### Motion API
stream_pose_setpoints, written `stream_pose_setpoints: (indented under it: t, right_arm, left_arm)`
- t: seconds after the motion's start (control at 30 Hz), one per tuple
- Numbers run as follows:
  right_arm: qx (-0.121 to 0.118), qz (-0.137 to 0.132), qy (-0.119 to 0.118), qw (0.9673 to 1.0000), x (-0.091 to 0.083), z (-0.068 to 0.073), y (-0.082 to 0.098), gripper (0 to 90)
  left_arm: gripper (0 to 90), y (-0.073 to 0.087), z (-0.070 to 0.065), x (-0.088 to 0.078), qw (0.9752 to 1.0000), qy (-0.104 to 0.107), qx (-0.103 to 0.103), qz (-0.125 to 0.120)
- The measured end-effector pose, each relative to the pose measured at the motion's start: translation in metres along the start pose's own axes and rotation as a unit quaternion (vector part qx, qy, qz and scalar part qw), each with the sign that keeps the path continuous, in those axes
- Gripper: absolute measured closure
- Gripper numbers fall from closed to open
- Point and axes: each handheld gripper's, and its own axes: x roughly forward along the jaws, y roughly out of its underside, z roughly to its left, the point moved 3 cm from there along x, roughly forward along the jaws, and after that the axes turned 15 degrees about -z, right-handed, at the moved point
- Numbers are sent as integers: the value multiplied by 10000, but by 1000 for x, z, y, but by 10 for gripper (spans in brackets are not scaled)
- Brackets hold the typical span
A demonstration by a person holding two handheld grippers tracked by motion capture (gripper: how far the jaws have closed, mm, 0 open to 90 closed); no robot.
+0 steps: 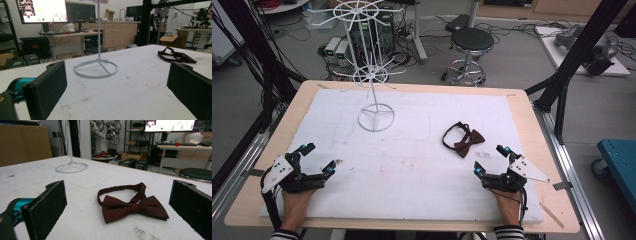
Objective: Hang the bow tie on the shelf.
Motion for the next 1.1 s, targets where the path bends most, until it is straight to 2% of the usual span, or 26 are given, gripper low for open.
stream_pose_setpoints:
  t: [0.13,0.3,0.33,0.57,0.87,1.1]
  right_arm:
    - [-10,158,-113,9998,8,-4,-12,6]
    - [-247,347,-244,9988,20,-9,-29,6]
    - [-319,368,-276,9984,23,-11,-32,6]
    - [-405,701,-502,9955,40,-19,-51,6]
    - [-605,1209,-711,9883,59,-32,-60,6]
    - [-769,1574,-946,9800,69,-41,-67,6]
  left_arm:
    - [33,0,0,0,10000,-17,-10,-5]
    - [33,0,0,0,10000,-21,-10,7]
    - [33,0,0,0,10000,-22,-11,6]
    - [33,0,0,0,10000,-34,-27,-7]
    - [32,0,1,0,10000,-41,-31,-10]
    - [33,0,1,0,10000,-39,-23,-10]
